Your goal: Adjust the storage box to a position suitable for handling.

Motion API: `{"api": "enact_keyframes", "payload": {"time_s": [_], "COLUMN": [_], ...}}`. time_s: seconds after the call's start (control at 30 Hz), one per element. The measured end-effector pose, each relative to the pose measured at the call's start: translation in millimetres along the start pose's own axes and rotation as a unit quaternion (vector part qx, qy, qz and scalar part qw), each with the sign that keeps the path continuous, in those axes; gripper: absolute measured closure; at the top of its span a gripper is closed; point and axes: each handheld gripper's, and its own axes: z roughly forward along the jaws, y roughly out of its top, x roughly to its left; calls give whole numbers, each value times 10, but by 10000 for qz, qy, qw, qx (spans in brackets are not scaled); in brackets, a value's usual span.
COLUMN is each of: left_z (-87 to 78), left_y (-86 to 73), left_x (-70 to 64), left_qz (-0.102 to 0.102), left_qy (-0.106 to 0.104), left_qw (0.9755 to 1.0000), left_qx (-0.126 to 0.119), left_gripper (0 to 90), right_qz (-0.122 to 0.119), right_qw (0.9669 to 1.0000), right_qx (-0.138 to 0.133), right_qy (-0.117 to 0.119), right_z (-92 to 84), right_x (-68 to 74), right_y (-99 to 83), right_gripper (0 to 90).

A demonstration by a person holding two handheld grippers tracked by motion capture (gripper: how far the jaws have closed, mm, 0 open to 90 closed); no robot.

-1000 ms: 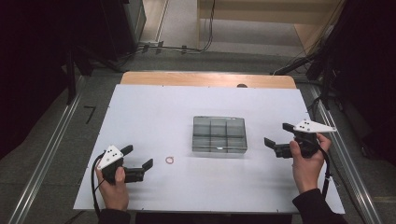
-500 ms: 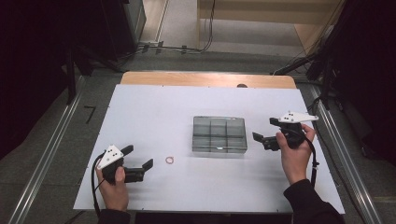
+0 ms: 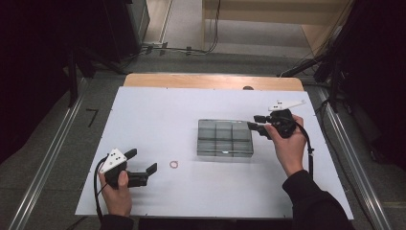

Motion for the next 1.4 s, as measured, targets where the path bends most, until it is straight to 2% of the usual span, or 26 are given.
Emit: {"api": "enact_keyframes", "payload": {"time_s": [0.1,0.23,0.27,0.4,0.57,0.67,0.73,0.83,0.97,1.07,1.1,1.23,1.3,1.4], "left_z": [5,3,3,6,7,11,12,13,11,12,12,14,12,12], "left_y": [1,1,0,1,2,3,3,4,6,7,8,7,8,9], "left_x": [-2,0,0,2,5,5,4,5,8,10,10,10,11,13], "left_qz": [24,16,8,-2,-10,-18,-8,-5,-3,0,-1,-5,-10,-14], "left_qy": [-9,-12,-14,-15,-24,-27,-33,-39,-40,-49,-49,-61,-64,-69], "left_qw": [10000,10000,10000,10000,10000,10000,10000,10000,10000,10000,10000,10000,10000,9999], "left_qx": [28,22,14,13,21,43,57,61,71,67,73,67,70,72], "left_gripper": [5,5,5,5,5,5,5,5,5,5,5,5,5,5], "right_qz": [9,-48,-48,-30,-1,113,86,55,15,78,54,65,37,30], "right_qw": [9997,9988,9988,9984,9975,9962,9948,9935,9919,9904,9885,9865,9837,9818], "right_qx": [155,350,350,439,618,776,987,1126,1243,1352,1484,1606,1771,1872], "right_qy": [194,325,325,367,335,383,230,184,262,284,275,314,317,331], "right_z": [108,242,242,336,420,500,582,640,746,827,886,968,1051,1101], "right_x": [-39,-67,-67,-106,-133,-168,-179,-169,-172,-168,-162,-165,-158,-150], "right_y": [85,193,193,309,407,475,550,604,685,721,740,754,759,756], "right_gripper": [668,777,777,876,882,883,883,883,883,884,883,884,884,884]}}
